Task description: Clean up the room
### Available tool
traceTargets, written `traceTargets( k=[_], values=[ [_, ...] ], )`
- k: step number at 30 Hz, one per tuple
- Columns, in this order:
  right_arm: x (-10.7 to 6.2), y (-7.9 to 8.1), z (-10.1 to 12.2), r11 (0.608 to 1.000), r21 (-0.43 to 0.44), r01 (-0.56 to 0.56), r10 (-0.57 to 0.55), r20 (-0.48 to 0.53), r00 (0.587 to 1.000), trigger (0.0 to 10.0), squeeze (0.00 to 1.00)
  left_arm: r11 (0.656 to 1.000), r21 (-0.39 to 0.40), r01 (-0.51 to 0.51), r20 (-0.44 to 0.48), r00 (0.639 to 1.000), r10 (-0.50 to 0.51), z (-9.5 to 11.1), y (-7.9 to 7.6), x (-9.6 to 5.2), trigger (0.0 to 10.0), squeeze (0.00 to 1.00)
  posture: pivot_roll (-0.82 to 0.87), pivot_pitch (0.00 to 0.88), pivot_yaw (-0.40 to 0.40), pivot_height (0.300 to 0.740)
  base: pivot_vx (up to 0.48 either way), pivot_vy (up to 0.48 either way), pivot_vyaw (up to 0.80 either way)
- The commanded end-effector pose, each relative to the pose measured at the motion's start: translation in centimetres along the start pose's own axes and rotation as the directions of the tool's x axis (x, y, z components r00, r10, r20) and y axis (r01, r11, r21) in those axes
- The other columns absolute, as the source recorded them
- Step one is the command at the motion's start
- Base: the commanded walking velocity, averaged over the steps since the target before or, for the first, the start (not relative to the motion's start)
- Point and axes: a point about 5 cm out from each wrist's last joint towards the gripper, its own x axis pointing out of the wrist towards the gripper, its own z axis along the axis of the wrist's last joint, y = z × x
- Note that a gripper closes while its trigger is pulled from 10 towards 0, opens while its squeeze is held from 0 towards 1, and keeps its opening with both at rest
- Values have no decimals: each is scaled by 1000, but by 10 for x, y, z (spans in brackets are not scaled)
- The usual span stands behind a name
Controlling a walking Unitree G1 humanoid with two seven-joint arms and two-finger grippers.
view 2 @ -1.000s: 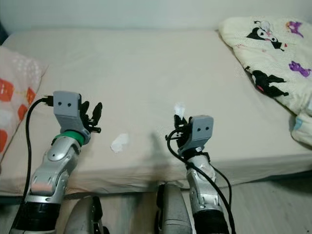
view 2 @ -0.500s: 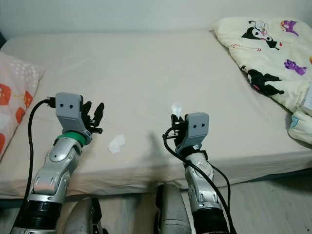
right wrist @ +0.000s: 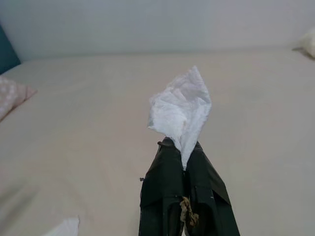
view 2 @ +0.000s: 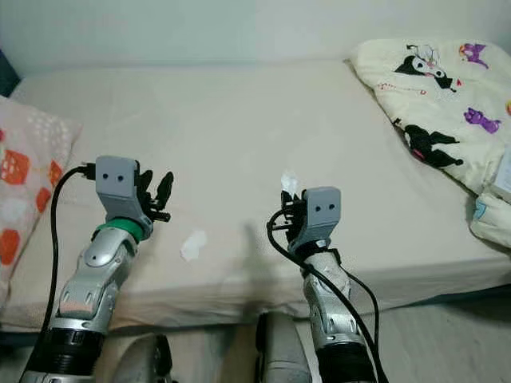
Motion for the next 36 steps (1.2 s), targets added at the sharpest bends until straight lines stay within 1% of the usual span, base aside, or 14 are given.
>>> traceTargets(
  k=[1, 3, 4, 10, 13, 14, 23, 29, 36],
  values=[
    [-3, 1, -2, 1000, -1, 1, -1, -14, 1000, 10000, 0, 1000, 3, 0, -11, 1000, 0, -3, -1, 1, 10000, 0, -142, 0, 58, 690, 0, 0, 0],
    [-4, 1, -3, 1000, 1, 4, -4, -16, 1000, 10000, 0, 1000, 3, 9, -12, 1000, -9, -4, -4, 2, 10000, 0, -145, 0, 59, 705, 0, 0, 0],
    [-4, 1, -3, 1000, 1, 4, -4, -16, 1000, 10000, 0, 1000, 3, 9, -12, 1000, -9, -4, -4, 2, 10000, 0, -145, 0, 59, 705, 0, 0, 0],
    [-5, 1, -2, 1000, -1, 12, -12, -19, 1000, 10000, 0, 1000, -3, 18, -19, 1000, -18, -6, -7, 2, 10000, 0, -149, 0, 58, 740, 0, 0, 0],
    [-5, 0, -2, 1000, -2, 15, -15, -20, 1000, 10000, 0, 1000, -3, 18, -20, 1000, -18, -7, -8, 2, 10000, 0, -149, 0, 58, 740, 0, 0, 0],
    [-7, 4, -4, 1000, 6, 10, -10, -26, 1000, 10000, 0, 1000, -6, 19, -28, 999, -19, -9, -8, 1, 10000, 0, -149, 0, 57, 740, 0, 0, 0],
    [-8, 12, -6, 999, 40, -28, 29, -37, 999, 10000, 0, 1000, -18, 13, -42, 999, -14, -13, -8, -1, 10000, 0, -143, 0, 53, 740, 0, 0, 0],
    [-6, 13, -3, 997, 70, -27, 29, -24, 999, 10000, 0, 1000, -21, 13, -42, 999, -14, -13, -8, -1, 10000, 0, -142, 0, 52, 740, 0, 0, 0],
    [-6, 15, -4, 997, 79, -26, 28, -30, 999, 10000, 0, 1000, -19, 10, -39, 999, -11, -12, -7, -2, 10000, 0, -137, 0, 51, 740, 0, 0, 0]
  ],
)
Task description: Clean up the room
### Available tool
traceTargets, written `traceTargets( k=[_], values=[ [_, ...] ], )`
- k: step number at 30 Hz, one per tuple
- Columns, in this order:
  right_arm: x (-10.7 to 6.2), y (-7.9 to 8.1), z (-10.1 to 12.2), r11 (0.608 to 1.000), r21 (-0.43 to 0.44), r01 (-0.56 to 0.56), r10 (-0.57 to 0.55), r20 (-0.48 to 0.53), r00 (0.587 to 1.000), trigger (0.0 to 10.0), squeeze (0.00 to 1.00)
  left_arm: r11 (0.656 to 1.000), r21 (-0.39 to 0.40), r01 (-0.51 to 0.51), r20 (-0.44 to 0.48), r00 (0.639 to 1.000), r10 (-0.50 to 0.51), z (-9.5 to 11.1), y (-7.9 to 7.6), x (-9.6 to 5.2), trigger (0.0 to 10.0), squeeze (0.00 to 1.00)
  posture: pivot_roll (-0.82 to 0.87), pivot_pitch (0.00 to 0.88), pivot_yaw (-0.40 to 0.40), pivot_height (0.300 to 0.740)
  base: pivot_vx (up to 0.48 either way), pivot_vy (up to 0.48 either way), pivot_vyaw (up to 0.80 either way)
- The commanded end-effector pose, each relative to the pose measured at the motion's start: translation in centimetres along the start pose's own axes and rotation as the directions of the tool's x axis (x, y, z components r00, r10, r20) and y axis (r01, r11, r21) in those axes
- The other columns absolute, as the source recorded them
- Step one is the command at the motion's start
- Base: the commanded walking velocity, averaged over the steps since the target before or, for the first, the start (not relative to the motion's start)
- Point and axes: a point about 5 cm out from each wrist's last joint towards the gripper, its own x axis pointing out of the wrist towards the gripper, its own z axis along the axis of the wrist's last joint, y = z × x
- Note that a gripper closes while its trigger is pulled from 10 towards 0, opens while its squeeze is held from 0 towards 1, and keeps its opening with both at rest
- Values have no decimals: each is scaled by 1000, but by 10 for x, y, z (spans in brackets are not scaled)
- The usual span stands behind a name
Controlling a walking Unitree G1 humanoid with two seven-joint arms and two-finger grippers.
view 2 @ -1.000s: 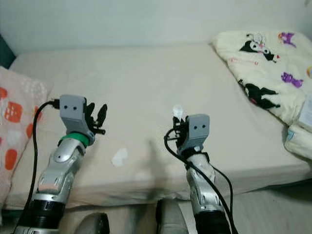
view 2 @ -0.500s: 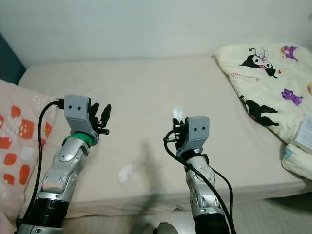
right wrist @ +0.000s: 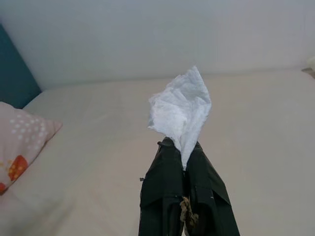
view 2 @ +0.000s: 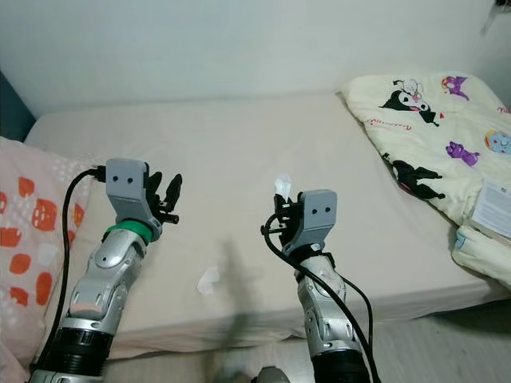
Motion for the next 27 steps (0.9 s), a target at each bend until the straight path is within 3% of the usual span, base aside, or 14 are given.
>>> traceTargets(
  k=[1, 6, 27],
  values=[
    [-1, 0, -2, 1000, 15, 4, -4, -11, 1000, 10000, 0, 1000, 0, -10, -24, 1000, 10, -6, 3, -2, 10000, 0, -136, 0, 50, 740, 0, 0, 0],
    [0, 1, -1, 1000, 18, 3, -3, -12, 1000, 10000, 0, 1000, 0, -11, -23, 1000, 11, -6, 3, -3, 10000, 0, -137, 0, 50, 740, 0, 0, 0],
    [-3, 0, -3, 1000, 3, 3, -3, -25, 1000, 10000, 0, 1000, 4, -4, -30, 1000, 4, -7, 2, -3, 10000, 0, -145, 0, 62, 740, -306, 0, 0]
  ],
)
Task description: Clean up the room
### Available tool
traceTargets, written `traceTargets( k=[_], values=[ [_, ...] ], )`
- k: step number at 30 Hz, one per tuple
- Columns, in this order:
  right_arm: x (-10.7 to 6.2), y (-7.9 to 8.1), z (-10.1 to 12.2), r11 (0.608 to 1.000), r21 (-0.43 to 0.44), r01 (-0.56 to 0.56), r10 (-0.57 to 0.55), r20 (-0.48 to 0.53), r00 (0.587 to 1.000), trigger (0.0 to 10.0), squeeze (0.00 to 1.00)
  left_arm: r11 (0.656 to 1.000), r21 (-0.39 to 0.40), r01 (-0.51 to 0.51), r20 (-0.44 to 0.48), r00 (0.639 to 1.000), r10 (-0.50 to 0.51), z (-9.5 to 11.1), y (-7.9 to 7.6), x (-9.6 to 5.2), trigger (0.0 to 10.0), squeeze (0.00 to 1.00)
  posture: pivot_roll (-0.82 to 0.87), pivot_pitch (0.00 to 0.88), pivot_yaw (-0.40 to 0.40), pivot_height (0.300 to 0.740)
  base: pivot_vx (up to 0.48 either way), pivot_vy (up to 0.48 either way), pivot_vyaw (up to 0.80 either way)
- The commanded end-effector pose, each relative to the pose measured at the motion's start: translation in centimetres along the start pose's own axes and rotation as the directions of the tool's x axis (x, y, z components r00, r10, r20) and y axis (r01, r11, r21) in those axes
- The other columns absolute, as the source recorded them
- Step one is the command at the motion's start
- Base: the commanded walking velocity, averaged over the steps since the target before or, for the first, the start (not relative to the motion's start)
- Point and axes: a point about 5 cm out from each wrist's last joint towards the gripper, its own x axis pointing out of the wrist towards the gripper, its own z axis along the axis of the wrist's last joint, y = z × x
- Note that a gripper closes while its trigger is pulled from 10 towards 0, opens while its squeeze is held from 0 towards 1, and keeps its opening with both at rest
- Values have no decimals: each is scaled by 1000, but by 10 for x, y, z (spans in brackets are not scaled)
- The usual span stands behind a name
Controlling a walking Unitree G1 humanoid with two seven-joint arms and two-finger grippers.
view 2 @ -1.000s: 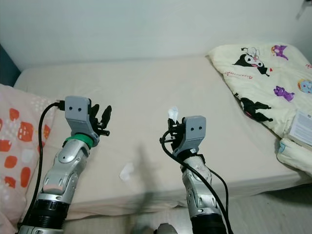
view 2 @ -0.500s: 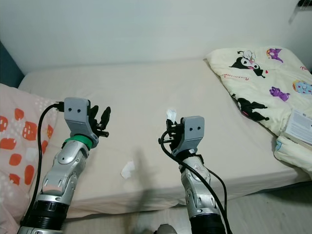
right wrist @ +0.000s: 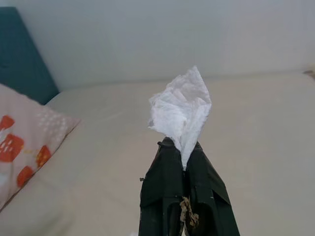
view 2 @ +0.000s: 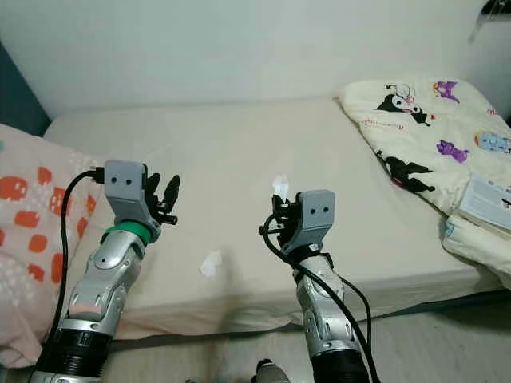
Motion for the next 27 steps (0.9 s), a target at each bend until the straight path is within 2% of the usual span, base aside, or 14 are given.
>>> traceTargets(
  k=[1, 27],
  values=[
    [-3, 0, -2, 1000, -12, 3, -3, -13, 1000, 10000, 0, 1000, 1, -2, -27, 1000, 2, -6, 1, -2, 10000, 0, -145, 0, 62, 740, -307, 0, 0],
    [1, 7, -5, 999, -32, -23, 22, -22, 1000, 10000, 0, 1000, 7, -18, -25, 1000, 18, -5, 6, -4, 10000, 0, -121, 0, 59, 740, -311, 0, 0]
  ],
)
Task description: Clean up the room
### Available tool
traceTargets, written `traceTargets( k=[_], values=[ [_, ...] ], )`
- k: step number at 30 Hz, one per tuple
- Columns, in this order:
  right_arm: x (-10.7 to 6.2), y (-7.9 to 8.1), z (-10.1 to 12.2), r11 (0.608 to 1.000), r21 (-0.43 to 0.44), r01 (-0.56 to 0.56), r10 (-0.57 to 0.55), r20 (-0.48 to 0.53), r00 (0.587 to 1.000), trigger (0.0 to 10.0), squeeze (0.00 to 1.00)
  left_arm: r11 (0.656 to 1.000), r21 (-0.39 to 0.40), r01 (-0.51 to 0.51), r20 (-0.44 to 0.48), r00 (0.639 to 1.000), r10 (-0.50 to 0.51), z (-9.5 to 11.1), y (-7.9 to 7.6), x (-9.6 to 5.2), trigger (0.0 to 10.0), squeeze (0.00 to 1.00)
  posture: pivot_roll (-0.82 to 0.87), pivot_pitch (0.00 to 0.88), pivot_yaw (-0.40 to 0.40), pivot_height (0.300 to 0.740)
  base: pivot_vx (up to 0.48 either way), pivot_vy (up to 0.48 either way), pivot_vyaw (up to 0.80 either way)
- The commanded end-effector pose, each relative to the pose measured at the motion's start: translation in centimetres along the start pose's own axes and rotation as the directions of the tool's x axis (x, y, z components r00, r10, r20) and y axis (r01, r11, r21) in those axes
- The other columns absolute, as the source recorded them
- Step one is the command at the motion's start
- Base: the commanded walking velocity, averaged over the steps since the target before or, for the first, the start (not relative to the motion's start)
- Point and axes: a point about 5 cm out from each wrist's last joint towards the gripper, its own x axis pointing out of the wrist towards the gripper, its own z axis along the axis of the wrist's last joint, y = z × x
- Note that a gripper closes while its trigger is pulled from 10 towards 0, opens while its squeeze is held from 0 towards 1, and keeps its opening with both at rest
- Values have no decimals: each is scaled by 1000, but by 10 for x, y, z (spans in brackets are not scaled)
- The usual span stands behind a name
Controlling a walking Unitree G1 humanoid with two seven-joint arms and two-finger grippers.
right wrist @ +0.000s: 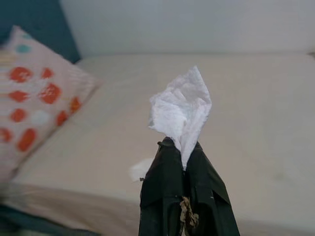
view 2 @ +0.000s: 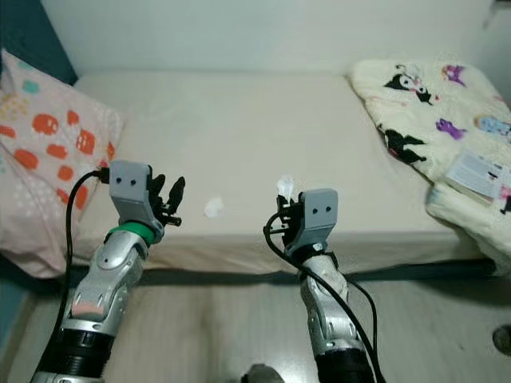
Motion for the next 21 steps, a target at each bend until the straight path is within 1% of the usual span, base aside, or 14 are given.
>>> traceTargets(
  k=[1, 21],
  values=[
    [-1, 3, -4, 1000, -9, -15, 14, -15, 1000, 10000, 0, 1000, -4, -9, -19, 1000, 9, -4, 2, -3, 10000, 0, -120, 0, 59, 740, -311, 0, 0],
    [3, 8, -5, 1000, -3, -26, 26, -11, 1000, 10000, 0, 1000, 5, -10, -21, 1000, 10, -4, 4, -3, 10000, 0, -110, 0, 70, 740, -312, 0, 0]
  ],
)
